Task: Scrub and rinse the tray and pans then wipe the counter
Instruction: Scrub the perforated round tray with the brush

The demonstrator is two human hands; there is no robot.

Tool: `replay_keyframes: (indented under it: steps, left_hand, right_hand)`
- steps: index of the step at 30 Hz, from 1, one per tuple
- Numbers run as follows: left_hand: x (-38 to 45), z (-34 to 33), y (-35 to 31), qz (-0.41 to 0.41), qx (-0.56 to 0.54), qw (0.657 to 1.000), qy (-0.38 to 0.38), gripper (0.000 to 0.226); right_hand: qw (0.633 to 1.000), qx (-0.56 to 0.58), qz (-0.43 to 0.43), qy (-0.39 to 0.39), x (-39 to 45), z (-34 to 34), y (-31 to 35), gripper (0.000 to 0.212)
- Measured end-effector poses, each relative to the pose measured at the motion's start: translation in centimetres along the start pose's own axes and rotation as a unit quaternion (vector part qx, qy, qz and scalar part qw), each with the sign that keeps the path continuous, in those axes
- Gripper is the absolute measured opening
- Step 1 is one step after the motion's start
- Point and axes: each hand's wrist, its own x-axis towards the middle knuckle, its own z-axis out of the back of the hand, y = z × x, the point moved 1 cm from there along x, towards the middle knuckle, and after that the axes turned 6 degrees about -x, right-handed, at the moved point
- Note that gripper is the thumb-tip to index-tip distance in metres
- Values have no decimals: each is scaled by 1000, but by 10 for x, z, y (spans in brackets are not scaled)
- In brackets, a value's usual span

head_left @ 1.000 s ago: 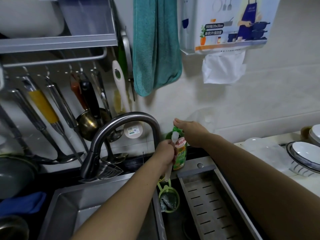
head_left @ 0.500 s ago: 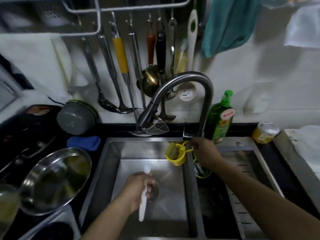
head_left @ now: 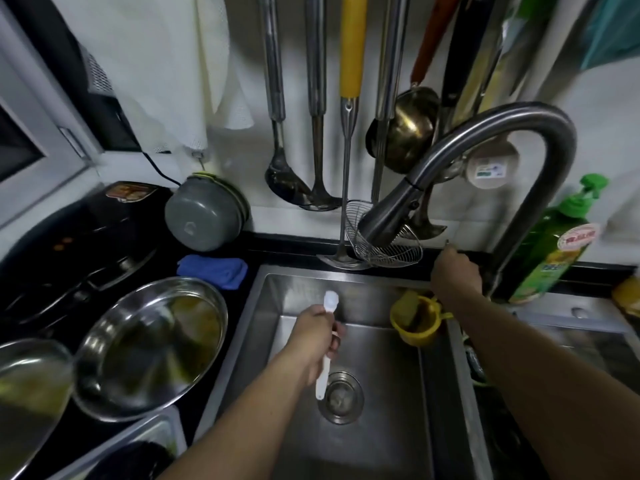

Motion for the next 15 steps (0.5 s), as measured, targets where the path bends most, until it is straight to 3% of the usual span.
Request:
replay_keyframes:
  steps: [7,15]
  left_hand:
    - [1,-17,0,14,-1,1000,23,22]
    - [2,-37,-4,-5,35,998,48,18]
  right_hand:
    - [1000,-7,24,-1,-3,0,-1,25]
    - [998,-27,50,-2,-3,-1,-4,38]
